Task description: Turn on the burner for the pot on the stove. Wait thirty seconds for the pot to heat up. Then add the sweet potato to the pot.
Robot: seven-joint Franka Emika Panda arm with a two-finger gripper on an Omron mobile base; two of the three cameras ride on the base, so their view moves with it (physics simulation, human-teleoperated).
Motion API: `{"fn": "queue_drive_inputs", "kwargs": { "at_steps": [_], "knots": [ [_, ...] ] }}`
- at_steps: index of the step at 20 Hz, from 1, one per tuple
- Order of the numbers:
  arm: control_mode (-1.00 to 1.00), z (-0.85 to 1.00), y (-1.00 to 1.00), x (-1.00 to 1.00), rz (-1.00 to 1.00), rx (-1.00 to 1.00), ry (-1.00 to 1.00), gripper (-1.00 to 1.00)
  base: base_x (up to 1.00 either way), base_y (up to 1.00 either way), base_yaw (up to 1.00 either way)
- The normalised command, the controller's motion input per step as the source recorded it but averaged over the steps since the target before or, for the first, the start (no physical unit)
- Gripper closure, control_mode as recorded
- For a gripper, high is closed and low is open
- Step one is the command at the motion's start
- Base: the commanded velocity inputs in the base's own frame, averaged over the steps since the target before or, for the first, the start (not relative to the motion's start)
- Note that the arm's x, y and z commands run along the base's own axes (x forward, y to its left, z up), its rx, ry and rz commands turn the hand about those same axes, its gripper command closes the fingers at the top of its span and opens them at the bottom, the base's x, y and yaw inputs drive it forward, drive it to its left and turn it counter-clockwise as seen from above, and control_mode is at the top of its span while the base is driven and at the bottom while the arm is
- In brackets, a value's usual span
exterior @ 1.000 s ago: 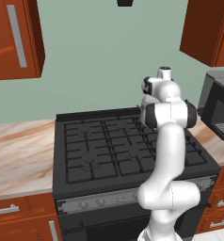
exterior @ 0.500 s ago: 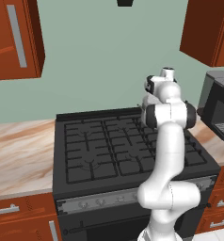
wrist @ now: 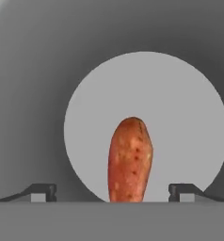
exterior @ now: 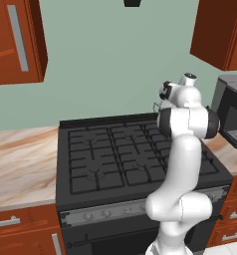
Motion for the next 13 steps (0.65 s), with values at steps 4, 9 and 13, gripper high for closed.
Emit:
{"fn": "queue_drive_inputs", "kwargs": {
  "at_steps": [4, 9, 13],
  "knots": [
    [-1.0, 0.37, 0.1, -0.1, 0.0, 0.0, -0.31, -1.0, 0.0, 0.0, 0.0],
    [-1.0, 0.7, 0.23, 0.04, 0.02, 0.0, -0.22, -1.0, 0.0, 0.0, 0.0],
    [-1.0, 0.96, 0.14, 0.27, 0.03, 0.0, -0.11, -1.0, 0.0, 0.0, 0.0]
  ]
}}
